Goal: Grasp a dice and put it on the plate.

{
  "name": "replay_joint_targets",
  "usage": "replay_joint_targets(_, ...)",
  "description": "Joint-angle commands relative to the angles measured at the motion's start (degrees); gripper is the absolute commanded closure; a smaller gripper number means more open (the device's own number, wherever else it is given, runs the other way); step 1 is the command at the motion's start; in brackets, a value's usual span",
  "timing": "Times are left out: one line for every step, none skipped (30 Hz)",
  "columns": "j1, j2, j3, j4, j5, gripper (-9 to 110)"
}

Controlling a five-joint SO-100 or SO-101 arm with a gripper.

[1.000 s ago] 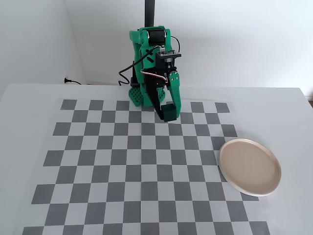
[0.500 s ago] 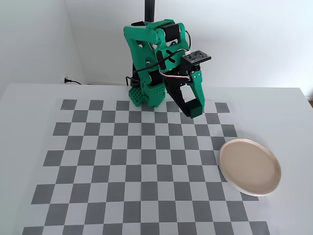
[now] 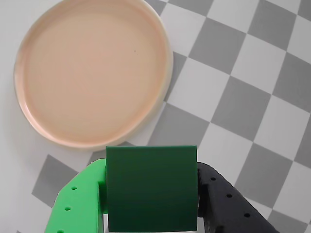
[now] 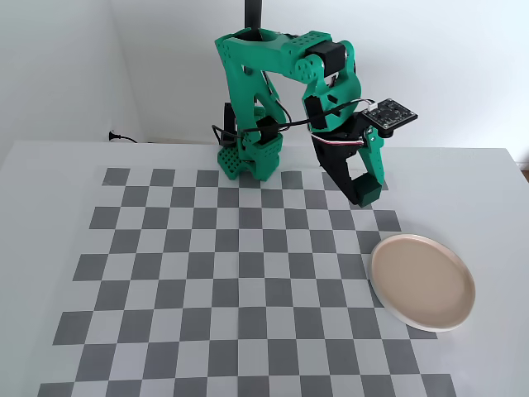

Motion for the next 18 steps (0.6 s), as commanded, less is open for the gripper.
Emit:
replay_joint_targets(-1.4, -7.0, -11.0, -2.8, 0.3, 106)
replay_joint_targets(-1.7, -9.3, -12.6, -3.3, 0.3, 106)
replay_joint_targets(-2.0, -11.9, -14.3, -3.5, 0.4, 106)
replay_joint_targets(-2.3, -14.5, -16.3, -3.8, 0.4, 106)
replay_joint_targets(-2.5, -17.1, -18.5, -4.1, 0.6, 106)
replay_joint_targets(-2.8, -19.8, -20.7, -4.4, 0.7, 106)
replay_joint_targets(-3.1, -22.6, -23.1, -4.5, 0.8, 106)
replay_joint_targets(-3.3, -25.4, -25.7, -4.5, 0.9, 106)
replay_joint_targets(-3.6, -28.2, -28.2, -4.5, 1.0, 106)
replay_joint_targets(-4.0, -31.1, -30.8, -4.5, 1.1, 106)
replay_joint_targets(-4.3, -33.8, -33.0, -4.4, 1.1, 106)
replay_joint_targets(-4.7, -36.6, -35.5, -4.3, 1.1, 106)
replay_joint_targets(-5.0, -39.3, -38.1, -4.2, 1.2, 106)
replay_joint_targets(-5.3, -41.9, -40.6, -4.0, 1.3, 106)
replay_joint_targets(-5.5, -44.6, -43.2, -3.9, 1.4, 106)
replay_joint_targets(-5.8, -47.4, -45.8, -3.6, 1.5, 106)
replay_joint_targets(-6.1, -49.9, -48.3, -3.4, 1.6, 106)
replay_joint_targets(-6.3, -52.5, -50.6, -3.3, 1.6, 106)
